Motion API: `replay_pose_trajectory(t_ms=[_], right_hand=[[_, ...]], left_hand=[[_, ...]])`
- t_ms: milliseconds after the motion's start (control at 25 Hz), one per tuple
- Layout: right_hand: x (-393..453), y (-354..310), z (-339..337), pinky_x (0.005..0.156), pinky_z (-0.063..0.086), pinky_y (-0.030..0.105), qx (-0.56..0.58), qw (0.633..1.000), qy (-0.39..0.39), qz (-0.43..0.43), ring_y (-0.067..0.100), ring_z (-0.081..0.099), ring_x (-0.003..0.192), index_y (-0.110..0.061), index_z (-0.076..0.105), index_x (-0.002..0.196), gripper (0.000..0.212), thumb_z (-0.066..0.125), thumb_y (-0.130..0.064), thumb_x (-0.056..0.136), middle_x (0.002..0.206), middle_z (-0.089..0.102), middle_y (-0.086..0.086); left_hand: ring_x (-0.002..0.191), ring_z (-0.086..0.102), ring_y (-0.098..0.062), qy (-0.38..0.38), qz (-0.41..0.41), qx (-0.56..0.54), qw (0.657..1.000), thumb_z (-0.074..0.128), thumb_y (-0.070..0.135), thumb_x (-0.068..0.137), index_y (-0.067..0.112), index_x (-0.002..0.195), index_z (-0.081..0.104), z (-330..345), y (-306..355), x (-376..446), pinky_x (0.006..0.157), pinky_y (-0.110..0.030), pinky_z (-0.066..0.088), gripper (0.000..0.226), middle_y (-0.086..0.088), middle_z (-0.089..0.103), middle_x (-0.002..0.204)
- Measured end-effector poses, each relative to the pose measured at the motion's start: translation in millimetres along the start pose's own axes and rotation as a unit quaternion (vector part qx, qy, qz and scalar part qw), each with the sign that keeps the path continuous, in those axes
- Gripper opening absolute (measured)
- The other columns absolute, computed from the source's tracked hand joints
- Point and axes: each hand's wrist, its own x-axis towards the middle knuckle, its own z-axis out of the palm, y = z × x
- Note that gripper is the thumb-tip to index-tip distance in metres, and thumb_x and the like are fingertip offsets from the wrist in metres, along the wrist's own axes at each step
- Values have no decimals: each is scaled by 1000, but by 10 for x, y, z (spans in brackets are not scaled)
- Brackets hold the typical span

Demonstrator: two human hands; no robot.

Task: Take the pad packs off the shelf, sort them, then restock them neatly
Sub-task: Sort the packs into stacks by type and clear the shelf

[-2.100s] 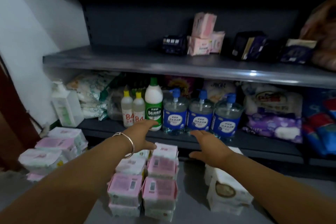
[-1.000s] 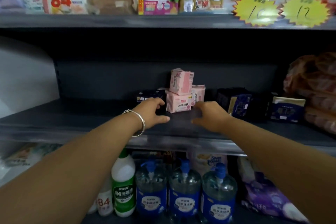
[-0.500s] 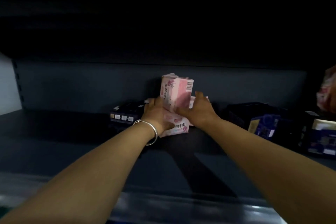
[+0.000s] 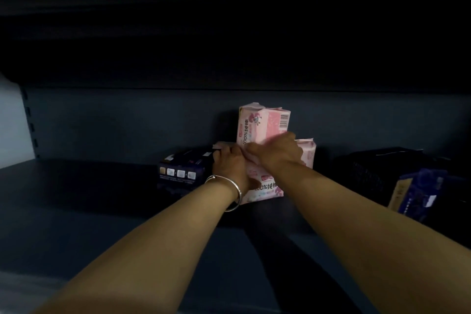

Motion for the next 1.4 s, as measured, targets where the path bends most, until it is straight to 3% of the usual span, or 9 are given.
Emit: replay_pose_trajectory(t_ms=[200,280,560,800,920,1200,1320,1400], right_hand=[[-46,111,-184,92,48,36,89,992,47,-81,28,52,114,-4,38,120,69,79,-27,69,124,51,12],[-89,165,-301,93,49,39,108,986,55,-117,27,51,112,-4,40,119,67,80,-23,68,122,50,12],[-347,318,-702,93,49,44,87,985,50,-140,26,52,111,-5,45,119,64,79,-24,68,120,51,10],[-835,437,-1128,90,51,40,69,988,42,-132,24,53,108,-9,46,121,62,76,-27,71,120,52,8],[-1159,537,-1307,90,50,41,27,992,21,-125,25,53,107,-8,47,122,63,77,-28,69,119,52,9],[-1767,635,-1532,80,56,42,-8,994,-27,-108,21,58,100,-19,51,109,82,63,-56,37,107,57,3],[-2033,616,-1702,78,57,39,7,993,-33,-116,21,58,101,-18,51,109,77,68,-50,42,108,57,3],[-2205,601,-1801,74,56,33,20,992,-31,-121,20,58,100,-16,50,109,62,77,-35,57,109,56,4]], left_hand=[[131,30,-30,-28,-6,-54,998,84,30,63,6,143,24,41,46,-38,110,-35,33,102,-13,13,144],[133,27,-28,-39,-18,-63,997,84,31,62,11,145,25,4,65,-66,111,-34,32,104,-11,14,143],[129,25,-31,-60,-63,3,996,84,35,62,8,141,28,-217,241,-307,106,-42,36,101,-11,20,141],[126,34,-32,-24,-39,8,999,84,26,62,18,141,31,-511,270,-725,104,-40,39,95,-13,30,136],[122,43,-34,-24,-30,-9,999,86,20,58,11,138,33,-641,247,-1011,101,-38,43,97,-17,36,134],[118,44,-32,-32,-11,-19,999,86,15,58,9,127,37,-871,333,-1621,98,-42,44,84,-12,35,127],[117,44,-32,-33,0,-31,999,85,14,59,10,127,37,-976,368,-1835,97,-44,45,83,-11,34,126],[118,42,-31,-32,11,-33,999,84,13,61,11,129,37,-1050,391,-1962,98,-43,44,83,-11,33,127]])
